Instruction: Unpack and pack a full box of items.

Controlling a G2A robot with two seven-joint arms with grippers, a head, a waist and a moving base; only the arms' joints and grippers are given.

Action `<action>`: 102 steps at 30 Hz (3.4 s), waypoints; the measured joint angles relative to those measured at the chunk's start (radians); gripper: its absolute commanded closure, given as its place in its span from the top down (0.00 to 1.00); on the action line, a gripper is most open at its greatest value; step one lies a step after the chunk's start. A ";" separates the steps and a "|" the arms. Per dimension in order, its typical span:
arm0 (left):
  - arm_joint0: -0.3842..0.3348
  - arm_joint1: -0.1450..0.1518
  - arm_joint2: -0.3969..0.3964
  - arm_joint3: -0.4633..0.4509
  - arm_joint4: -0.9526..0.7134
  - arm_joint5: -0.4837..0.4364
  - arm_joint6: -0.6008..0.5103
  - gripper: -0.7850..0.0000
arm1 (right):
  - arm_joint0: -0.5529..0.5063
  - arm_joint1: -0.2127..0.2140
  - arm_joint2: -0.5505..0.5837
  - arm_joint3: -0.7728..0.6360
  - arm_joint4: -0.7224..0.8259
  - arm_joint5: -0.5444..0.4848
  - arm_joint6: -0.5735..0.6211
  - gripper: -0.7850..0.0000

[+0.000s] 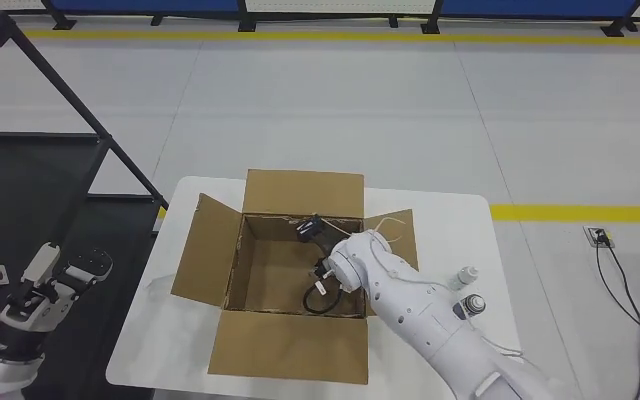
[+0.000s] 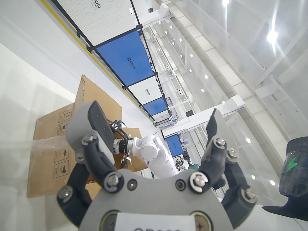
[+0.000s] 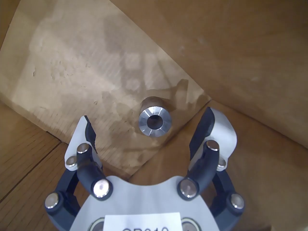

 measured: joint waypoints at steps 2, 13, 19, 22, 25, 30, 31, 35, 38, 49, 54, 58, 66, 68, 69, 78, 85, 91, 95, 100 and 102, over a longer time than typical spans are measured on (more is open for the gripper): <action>0.000 0.000 0.000 0.000 0.000 0.000 0.000 1.00 | 0.007 -0.009 -0.005 0.027 0.008 -0.005 -0.007 1.00; 0.000 0.000 0.000 0.000 0.000 0.000 0.000 1.00 | 0.046 -0.059 -0.019 0.159 0.047 -0.037 -0.023 0.40; 0.000 0.000 0.000 0.000 0.000 0.000 0.000 1.00 | 0.064 -0.080 -0.023 0.201 0.059 -0.053 -0.013 0.00; 0.000 0.000 0.000 0.000 0.000 0.000 0.000 1.00 | 0.069 -0.088 -0.020 0.204 0.066 -0.061 -0.025 0.00; 0.000 0.000 0.000 0.000 0.000 0.000 0.000 1.00 | 0.070 -0.091 -0.012 0.181 0.074 -0.070 -0.031 0.00; 0.000 0.000 0.000 0.000 0.000 0.000 0.000 1.00 | 0.041 -0.078 0.010 0.035 0.054 -0.050 -0.001 0.00; 0.000 0.000 0.000 0.000 0.000 0.000 0.000 1.00 | 0.030 -0.072 0.018 -0.010 0.044 -0.039 0.013 0.00; 0.000 0.000 0.000 0.000 0.000 0.000 0.000 1.00 | -0.055 -0.024 0.089 -0.249 -0.031 0.021 0.096 0.00; 0.000 0.000 0.000 0.000 0.000 0.000 0.000 1.00 | -0.171 0.025 0.182 -0.481 -0.109 0.041 0.160 0.00; 0.000 0.000 0.000 0.000 0.000 0.000 0.000 1.00 | -0.723 0.144 0.603 -1.331 -0.371 0.042 0.267 0.00; 0.000 0.000 0.000 0.000 0.000 0.000 0.000 1.00 | -0.987 0.163 0.831 -1.518 -0.338 0.058 0.200 0.00; 0.000 0.000 0.000 0.000 0.000 0.000 0.000 1.00 | -1.137 0.170 0.946 -1.514 -0.257 0.024 0.122 0.00; 0.000 0.000 0.000 0.000 0.000 0.000 0.000 1.00 | -1.211 0.180 0.975 -1.331 -0.178 -0.070 0.061 0.00; 0.000 0.000 0.000 0.000 0.000 0.000 0.000 1.00 | -1.197 0.182 0.963 -1.279 -0.182 -0.073 0.042 0.00; 0.000 0.000 0.000 0.000 0.000 0.000 0.000 1.00 | -1.187 0.183 0.958 -1.246 -0.195 -0.067 0.033 0.00; 0.000 0.000 0.000 0.000 0.000 0.000 0.000 1.00 | -1.094 0.189 0.915 -1.068 -0.293 -0.026 0.009 0.00; 0.000 0.000 0.000 0.000 0.000 0.000 0.000 1.00 | -1.032 0.193 0.881 -0.987 -0.348 0.000 0.046 0.02; 0.000 0.000 0.000 0.000 0.000 0.000 0.000 1.00 | -1.000 0.194 0.857 -0.955 -0.370 0.021 0.050 0.46; 0.000 0.000 0.000 0.000 0.000 0.000 0.000 1.00 | -1.004 0.195 0.854 -0.972 -0.374 0.033 0.039 0.56; 0.000 0.000 0.000 0.000 0.000 0.000 0.000 1.00 | -1.032 0.198 0.866 -1.026 -0.376 0.055 0.021 0.89; 0.000 0.000 0.000 0.000 0.000 0.000 0.000 1.00 | -1.042 0.199 0.869 -1.053 -0.373 0.059 0.017 0.88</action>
